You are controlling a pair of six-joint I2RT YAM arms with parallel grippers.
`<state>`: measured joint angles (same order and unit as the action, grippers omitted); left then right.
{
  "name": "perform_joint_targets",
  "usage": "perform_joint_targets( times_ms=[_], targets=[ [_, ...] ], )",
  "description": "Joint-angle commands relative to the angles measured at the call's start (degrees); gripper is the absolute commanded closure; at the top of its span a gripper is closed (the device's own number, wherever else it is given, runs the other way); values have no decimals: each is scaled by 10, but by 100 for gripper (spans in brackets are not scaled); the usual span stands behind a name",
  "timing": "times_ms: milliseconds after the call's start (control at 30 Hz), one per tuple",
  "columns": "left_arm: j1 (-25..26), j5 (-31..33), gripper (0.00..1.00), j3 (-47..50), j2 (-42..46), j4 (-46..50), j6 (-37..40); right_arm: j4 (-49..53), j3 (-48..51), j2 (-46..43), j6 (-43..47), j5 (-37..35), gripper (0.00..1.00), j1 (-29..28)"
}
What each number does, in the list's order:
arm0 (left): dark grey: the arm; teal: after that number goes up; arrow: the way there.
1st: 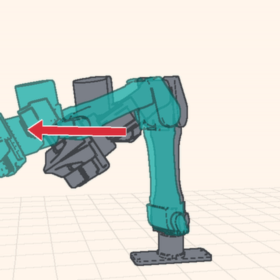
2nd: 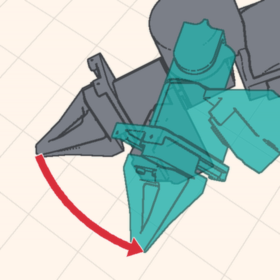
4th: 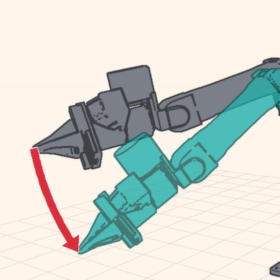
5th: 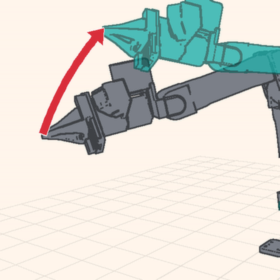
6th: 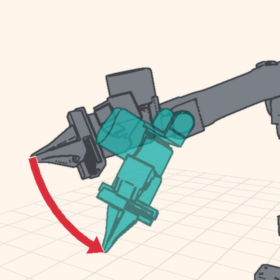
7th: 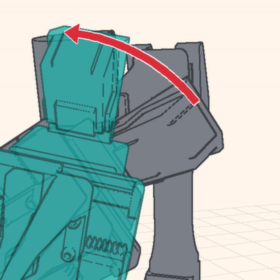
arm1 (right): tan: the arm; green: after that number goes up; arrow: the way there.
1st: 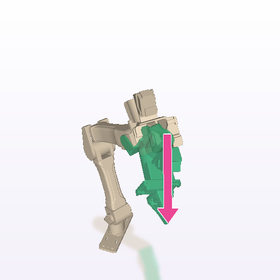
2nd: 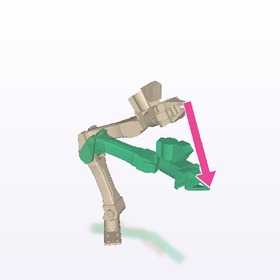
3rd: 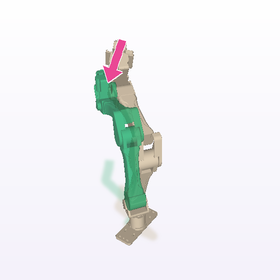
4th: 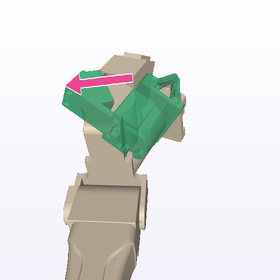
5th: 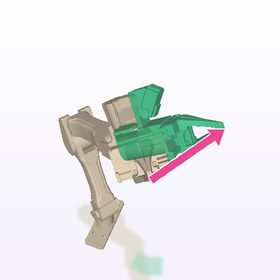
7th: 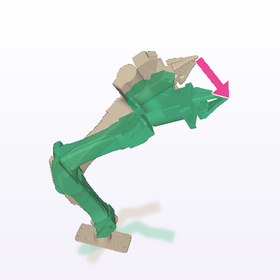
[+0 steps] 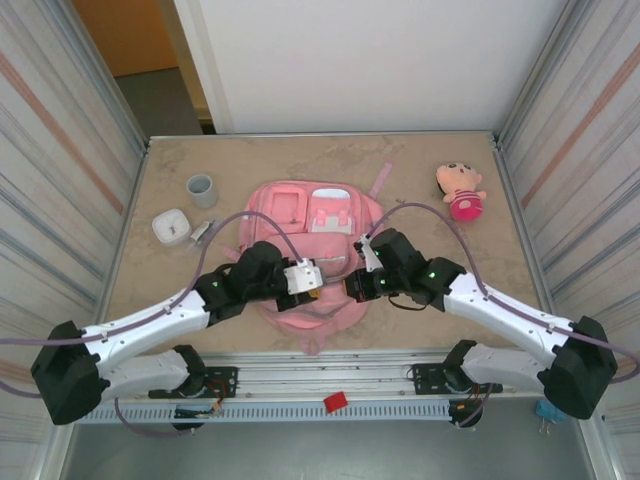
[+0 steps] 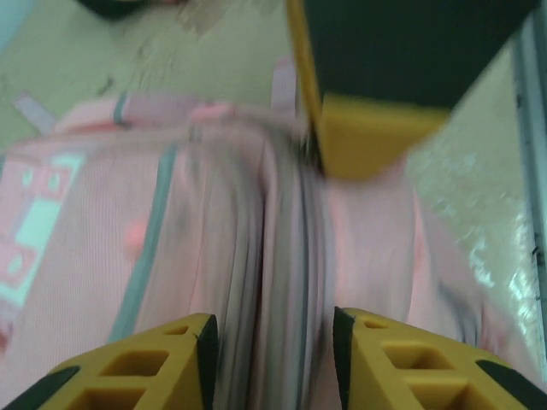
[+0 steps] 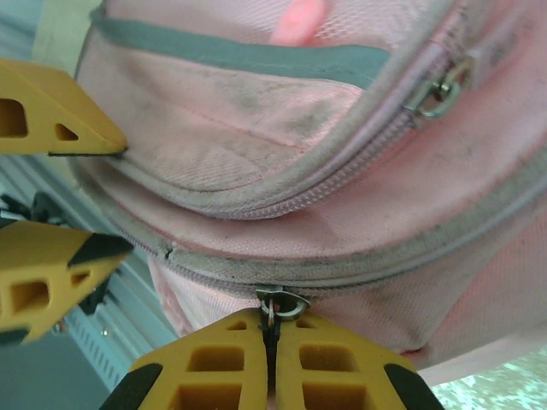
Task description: Pack the student bag
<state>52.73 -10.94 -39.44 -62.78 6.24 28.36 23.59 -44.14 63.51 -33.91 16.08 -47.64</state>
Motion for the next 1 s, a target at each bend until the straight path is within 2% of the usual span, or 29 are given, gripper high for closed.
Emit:
perform_joint_targets(
  times_ms=[0, 200, 400, 533, 733, 967],
  targets=[
    [24, -8, 58, -50, -27, 7, 12, -43, -41, 11, 28, 26, 100, -18],
    [24, 22, 59, -58, -67, 14, 24, -55, -40, 10, 29, 43, 100, -21],
    [17, 63, 62, -26, -63, 7, 28, -62, -23, -6, 31, 60, 100, -10],
    [5, 60, 84, -6, -44, 5, 24, -59, -11, -11, 24, 57, 100, 5],
    [-15, 34, 95, 17, 5, 10, 27, -80, 40, -21, -6, 61, 100, 78],
    [-23, -36, 97, 44, 71, 9, 27, -85, 60, -14, -16, 34, 100, 175]
  ],
)
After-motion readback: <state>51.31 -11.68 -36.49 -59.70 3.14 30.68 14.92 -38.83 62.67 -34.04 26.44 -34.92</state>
